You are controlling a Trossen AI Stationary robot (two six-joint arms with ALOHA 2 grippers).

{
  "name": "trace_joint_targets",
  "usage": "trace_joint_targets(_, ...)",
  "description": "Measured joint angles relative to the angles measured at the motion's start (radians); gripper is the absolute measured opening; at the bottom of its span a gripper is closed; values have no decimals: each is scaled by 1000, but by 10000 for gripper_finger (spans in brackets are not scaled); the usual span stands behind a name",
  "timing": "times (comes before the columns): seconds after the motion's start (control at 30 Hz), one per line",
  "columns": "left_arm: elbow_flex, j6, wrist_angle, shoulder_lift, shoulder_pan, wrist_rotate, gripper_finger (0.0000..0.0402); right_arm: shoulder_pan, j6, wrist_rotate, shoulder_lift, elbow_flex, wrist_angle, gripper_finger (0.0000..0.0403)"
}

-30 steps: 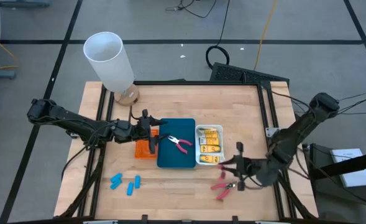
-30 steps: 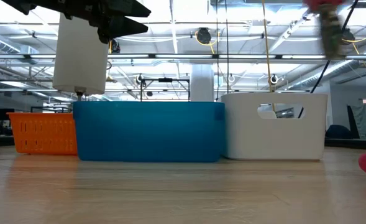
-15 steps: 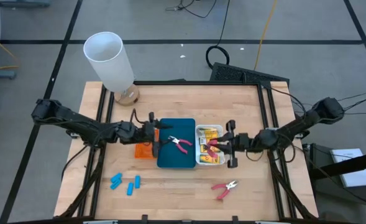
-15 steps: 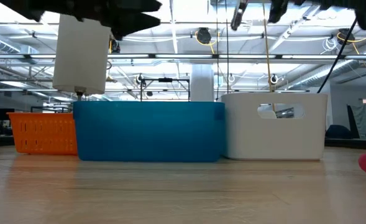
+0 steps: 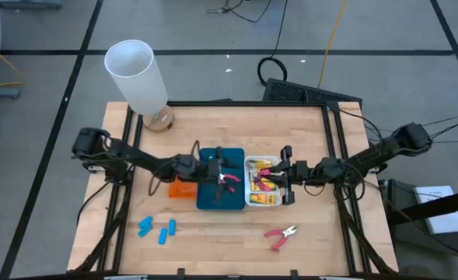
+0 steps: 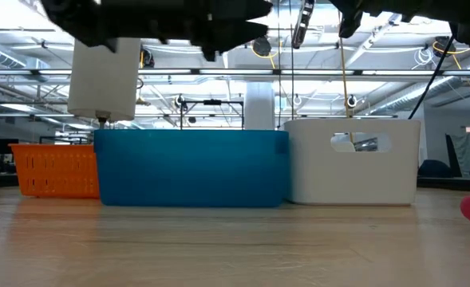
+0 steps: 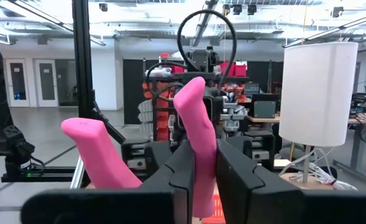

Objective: Pick & Place School Supplies
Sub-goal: Put the pink hole puncher into the blue bin

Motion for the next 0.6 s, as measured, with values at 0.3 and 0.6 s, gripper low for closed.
trace_joint_targets(0.3, 133, 3, -1, 115, -10, 87, 255, 0, -2, 0, 0, 0, -9, 34)
trace_joint_targets(0.6, 212, 6, -45, 185, 1, 10, 255, 0, 0, -1, 0, 0, -7, 33)
